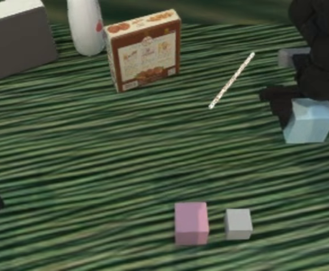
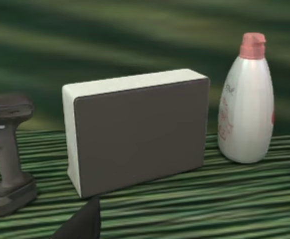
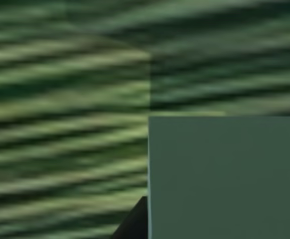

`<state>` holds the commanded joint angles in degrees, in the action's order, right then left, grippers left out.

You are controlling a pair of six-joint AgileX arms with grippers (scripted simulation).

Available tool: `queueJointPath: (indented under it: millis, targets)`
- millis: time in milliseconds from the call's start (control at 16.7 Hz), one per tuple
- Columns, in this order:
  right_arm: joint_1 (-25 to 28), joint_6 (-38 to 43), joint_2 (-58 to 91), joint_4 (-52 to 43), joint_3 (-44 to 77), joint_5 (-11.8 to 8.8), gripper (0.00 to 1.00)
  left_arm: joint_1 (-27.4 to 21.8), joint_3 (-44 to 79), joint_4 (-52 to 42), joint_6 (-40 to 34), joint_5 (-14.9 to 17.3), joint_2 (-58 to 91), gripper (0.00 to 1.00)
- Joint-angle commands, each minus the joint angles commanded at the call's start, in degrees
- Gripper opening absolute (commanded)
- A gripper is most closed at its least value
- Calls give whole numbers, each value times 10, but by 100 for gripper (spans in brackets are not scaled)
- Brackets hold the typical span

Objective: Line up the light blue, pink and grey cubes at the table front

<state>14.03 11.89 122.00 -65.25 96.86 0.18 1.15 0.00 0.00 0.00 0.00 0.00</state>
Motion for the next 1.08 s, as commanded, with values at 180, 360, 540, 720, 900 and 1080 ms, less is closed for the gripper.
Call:
queueJointPath:
  millis: [180,360,540,720,900,1080]
  targets:
    - [108,119,44,-38,74,1,0,0,0,0,0,0,0,100]
    - [236,258,88,-79,152,0,0,0,0,0,0,0,0,100]
    - [354,381,122,-112,222,1,0,0,0,0,0,0,0,100]
    - [429,456,140,-131,269,3,0,0,0,0,0,0,0,100]
    - [450,477,143,-136,283,4,0,0,0,0,0,0,0,100]
    - [449,478,141,-135,282,3,0,0,0,0,0,0,0,100]
